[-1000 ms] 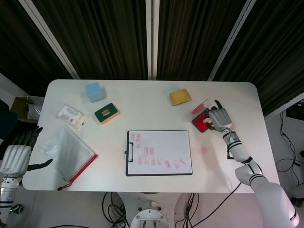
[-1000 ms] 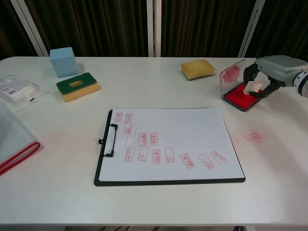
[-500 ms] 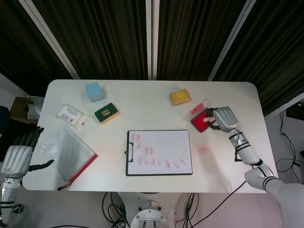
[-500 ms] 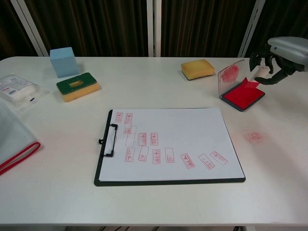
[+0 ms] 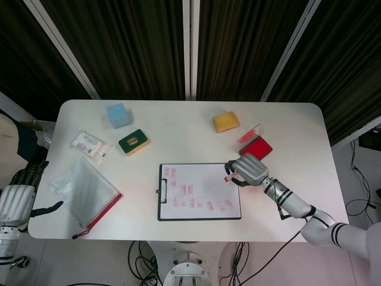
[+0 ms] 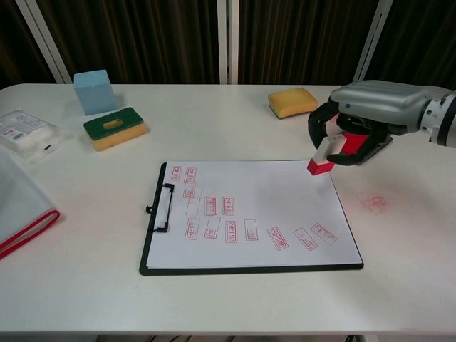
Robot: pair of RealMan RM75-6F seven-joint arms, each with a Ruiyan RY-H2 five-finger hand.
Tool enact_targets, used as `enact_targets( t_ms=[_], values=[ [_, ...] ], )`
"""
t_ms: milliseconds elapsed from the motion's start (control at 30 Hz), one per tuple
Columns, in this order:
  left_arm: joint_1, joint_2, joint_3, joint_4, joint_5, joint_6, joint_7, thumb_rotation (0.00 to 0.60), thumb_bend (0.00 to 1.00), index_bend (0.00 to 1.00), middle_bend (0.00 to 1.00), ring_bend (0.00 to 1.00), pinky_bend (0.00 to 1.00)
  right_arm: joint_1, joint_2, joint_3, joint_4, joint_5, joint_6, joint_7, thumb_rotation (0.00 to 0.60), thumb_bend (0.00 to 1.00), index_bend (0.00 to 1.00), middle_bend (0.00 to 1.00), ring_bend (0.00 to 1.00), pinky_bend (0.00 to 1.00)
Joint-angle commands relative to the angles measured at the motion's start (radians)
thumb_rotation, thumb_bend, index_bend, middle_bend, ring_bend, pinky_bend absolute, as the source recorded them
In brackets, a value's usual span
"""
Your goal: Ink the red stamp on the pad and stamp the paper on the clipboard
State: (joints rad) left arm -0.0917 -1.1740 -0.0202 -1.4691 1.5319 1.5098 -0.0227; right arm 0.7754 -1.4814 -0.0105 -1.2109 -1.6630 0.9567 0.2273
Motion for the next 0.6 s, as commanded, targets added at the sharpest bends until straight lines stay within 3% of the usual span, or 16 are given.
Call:
enact_targets(
  t_ms=[33,400,600],
  values=[
    [0.005,0.002,0.001,0.006,-0.004,0.002,-0.008,0.431,0.09,0.04,0.06,0.10,0.18,0.022,-0.022,-0.008,-0.032,-0.021,-0.018,-0.039,0.600,0.36,0.74,0.63,0.86,1.00],
    [0.015,-0.003,0.002,0.030,-0.002,0.011,-0.034,0.431,0.09,0.04,0.06,0.10,0.18,0.024,-0.102,0.016,-0.091,0.026,-0.035,-0.187,0.600,0.36,0.74,0.64,0.87,1.00],
    [0.015,-0.010,0.002,0.045,-0.001,0.009,-0.050,0.428,0.09,0.04,0.06,0.10,0.18,-0.027,-0.135,0.046,-0.143,0.113,-0.002,-0.387,0.600,0.37,0.75,0.65,0.88,1.00]
  ],
)
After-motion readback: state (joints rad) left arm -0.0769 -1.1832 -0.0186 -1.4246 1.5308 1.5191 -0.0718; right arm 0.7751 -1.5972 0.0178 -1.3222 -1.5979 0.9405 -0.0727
